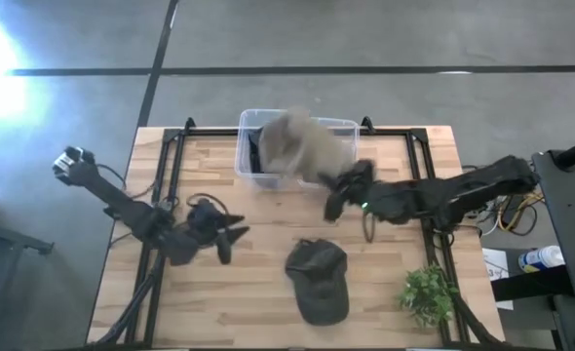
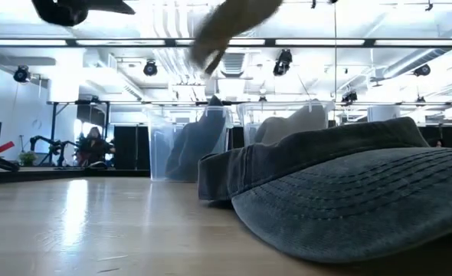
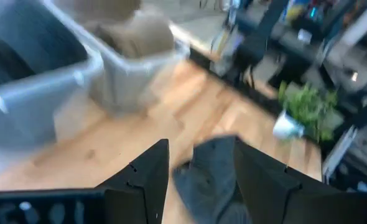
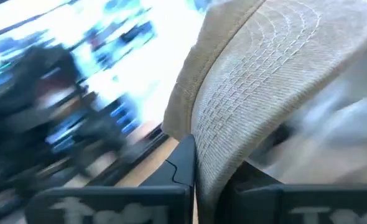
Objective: Pick & Place hat
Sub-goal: Put the brown cap into the right transparent bin
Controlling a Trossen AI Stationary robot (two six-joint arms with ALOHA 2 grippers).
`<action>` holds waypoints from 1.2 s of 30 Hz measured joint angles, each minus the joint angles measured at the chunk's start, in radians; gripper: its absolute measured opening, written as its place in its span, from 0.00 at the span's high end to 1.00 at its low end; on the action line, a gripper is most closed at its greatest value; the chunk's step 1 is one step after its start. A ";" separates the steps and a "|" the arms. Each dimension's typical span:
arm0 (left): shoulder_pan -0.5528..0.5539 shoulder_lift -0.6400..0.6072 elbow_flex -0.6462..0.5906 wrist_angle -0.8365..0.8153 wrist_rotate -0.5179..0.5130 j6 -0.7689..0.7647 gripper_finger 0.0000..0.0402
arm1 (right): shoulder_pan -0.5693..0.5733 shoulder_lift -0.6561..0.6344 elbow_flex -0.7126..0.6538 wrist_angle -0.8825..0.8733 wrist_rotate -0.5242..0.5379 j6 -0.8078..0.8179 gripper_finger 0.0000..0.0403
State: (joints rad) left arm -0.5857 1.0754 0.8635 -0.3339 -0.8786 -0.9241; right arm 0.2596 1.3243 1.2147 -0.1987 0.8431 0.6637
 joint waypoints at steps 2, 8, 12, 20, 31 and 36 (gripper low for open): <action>-0.001 -0.036 -0.001 -0.014 -0.025 0.009 0.57 | -0.013 -0.040 0.008 -0.077 0.136 0.008 0.97; 0.012 -0.028 -0.020 -0.039 -0.015 -0.019 0.57 | -0.252 -0.048 0.008 -0.515 -0.125 0.375 0.97; 0.056 -0.017 -0.050 -0.074 0.110 -0.152 0.57 | -0.406 -0.011 0.008 -0.522 -0.410 0.354 0.97; 0.128 -0.018 -0.138 -0.059 0.303 -0.304 0.57 | -0.715 0.139 0.031 -0.475 -0.943 0.325 0.96; 0.143 -0.018 -0.149 -0.033 0.293 -0.293 0.57 | -0.839 0.343 0.140 -0.464 -1.078 0.195 0.78; 0.146 -0.018 -0.150 -0.033 0.252 -0.258 0.57 | -0.760 0.305 0.228 -0.510 -0.978 0.091 0.67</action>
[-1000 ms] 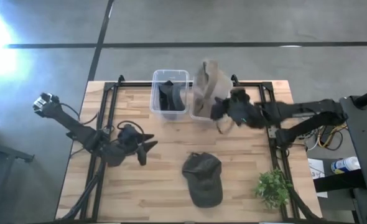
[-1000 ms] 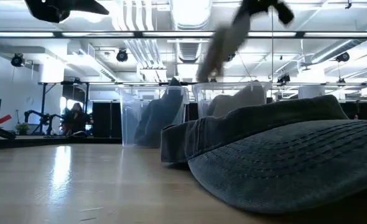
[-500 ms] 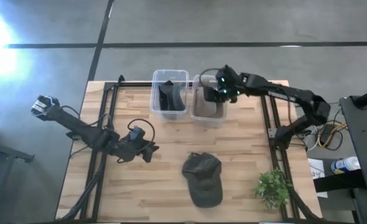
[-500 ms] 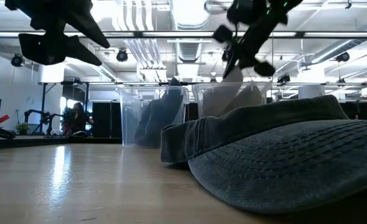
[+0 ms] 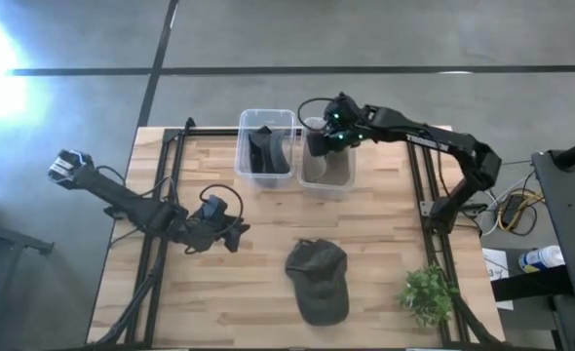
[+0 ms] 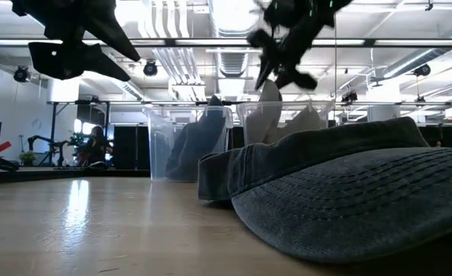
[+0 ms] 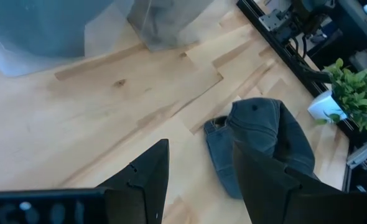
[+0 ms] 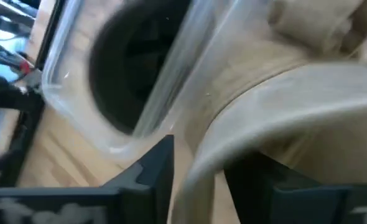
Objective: Pick & Place hat
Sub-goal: Put the brown cap into the right transparent bin, then put the black cap into the left transparent bin
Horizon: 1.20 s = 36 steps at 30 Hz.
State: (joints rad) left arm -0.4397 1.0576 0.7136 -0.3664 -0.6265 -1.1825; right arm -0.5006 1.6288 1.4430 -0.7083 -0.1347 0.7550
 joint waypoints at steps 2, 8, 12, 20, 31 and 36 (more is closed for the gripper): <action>0.002 0.000 0.000 0.000 -0.005 0.001 0.57 | 0.030 -0.028 0.038 -0.088 0.108 -0.035 0.64; 0.008 0.000 0.000 0.008 -0.007 0.008 0.57 | 0.104 -0.117 0.115 -0.361 0.357 -0.077 0.54; 0.016 0.005 0.000 0.072 0.018 0.123 0.57 | 0.257 -0.220 0.098 -0.373 0.411 -0.068 0.50; 0.074 0.123 0.000 0.437 0.258 0.493 0.57 | 0.669 -0.282 -0.046 -0.336 0.252 0.467 0.51; 0.198 0.504 0.143 0.655 0.653 0.791 0.57 | 1.075 -0.060 -0.275 0.152 0.258 1.000 0.52; 0.213 0.672 0.215 0.632 0.698 0.885 0.57 | 1.120 0.054 -0.287 0.258 0.252 0.994 0.52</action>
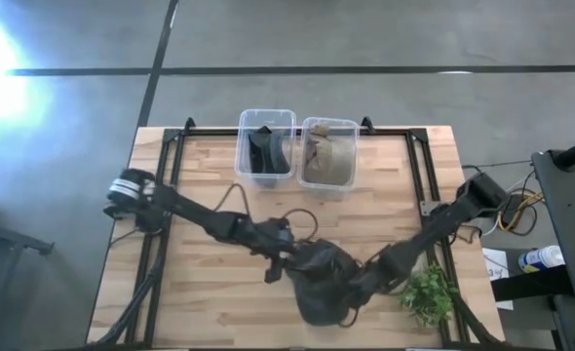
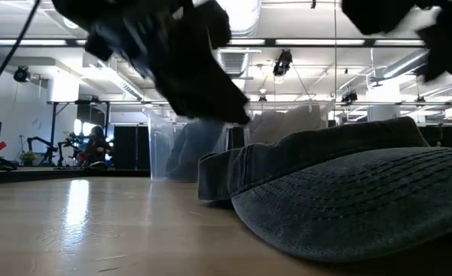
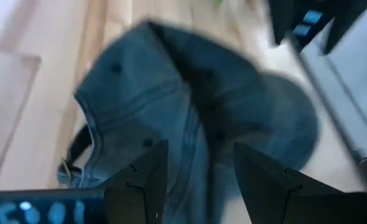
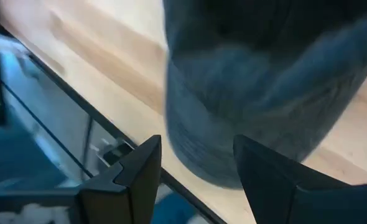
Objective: Pick & Place hat
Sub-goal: Put the black cap into the left transparent bin
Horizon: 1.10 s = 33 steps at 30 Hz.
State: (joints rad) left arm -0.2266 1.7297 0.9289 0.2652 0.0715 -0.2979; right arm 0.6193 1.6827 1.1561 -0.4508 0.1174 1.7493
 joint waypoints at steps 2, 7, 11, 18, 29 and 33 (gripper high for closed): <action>0.003 0.055 0.019 -0.001 0.024 0.012 0.57 | 0.014 0.035 0.008 0.005 -0.037 -0.003 0.52; 0.002 0.167 0.052 -0.090 0.069 -0.020 0.57 | 0.037 0.107 0.034 0.030 -0.136 -0.027 0.52; -0.007 0.192 0.055 -0.148 0.083 -0.106 0.57 | 0.037 0.154 0.033 0.078 -0.159 -0.041 0.52; -0.077 0.132 0.018 -0.190 0.072 -0.251 0.57 | 0.015 0.202 -0.013 0.073 -0.084 -0.042 0.52; -0.150 0.102 0.015 -0.221 -0.048 -0.394 0.57 | -0.097 -0.010 -0.182 0.099 0.327 -0.041 0.52; -0.150 0.102 0.015 -0.217 -0.052 -0.392 0.57 | -0.096 -0.112 -0.247 0.095 0.298 -0.025 0.52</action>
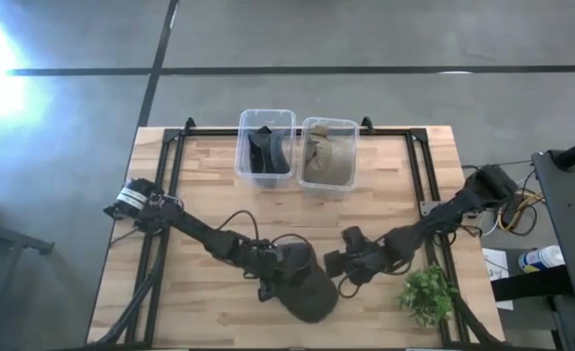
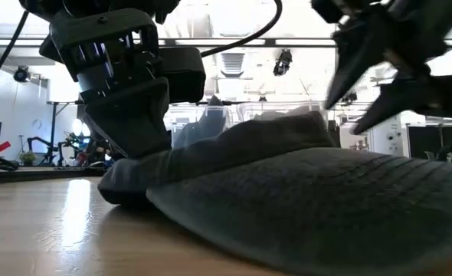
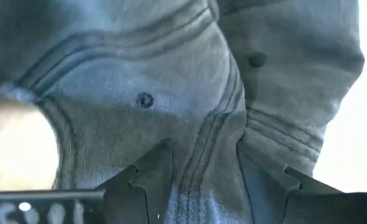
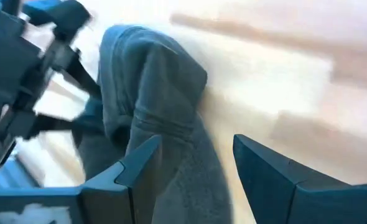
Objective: Pick & Place hat
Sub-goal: Put the black cap into the left transparent bin
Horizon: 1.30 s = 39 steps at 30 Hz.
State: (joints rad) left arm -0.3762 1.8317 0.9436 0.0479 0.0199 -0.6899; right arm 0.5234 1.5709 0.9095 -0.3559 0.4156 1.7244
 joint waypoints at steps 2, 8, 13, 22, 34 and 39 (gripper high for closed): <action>0.000 0.000 0.000 0.000 -0.003 0.000 0.57 | 0.014 -0.037 -0.039 0.005 -0.080 0.082 0.52; 0.000 0.000 0.000 -0.001 -0.017 0.000 0.57 | 0.108 -0.037 -0.119 0.298 -0.244 0.249 0.52; 0.002 0.000 0.000 0.003 -0.058 -0.001 0.57 | 0.139 0.089 -0.092 0.440 -0.342 0.289 0.52; 0.002 0.000 0.000 0.005 -0.064 -0.019 0.57 | 0.147 0.298 0.028 0.472 -0.306 0.285 0.52; 0.002 0.000 0.000 0.007 -0.054 -0.034 0.57 | 0.072 0.303 0.018 0.473 0.082 0.236 0.60; 0.002 0.000 0.006 0.001 -0.048 -0.033 0.57 | 0.011 0.292 0.017 0.557 0.041 0.078 0.79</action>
State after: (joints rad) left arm -0.3744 1.8319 0.9497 0.0491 -0.0280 -0.7227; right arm 0.5339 1.8632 0.9264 0.2012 0.4563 1.8023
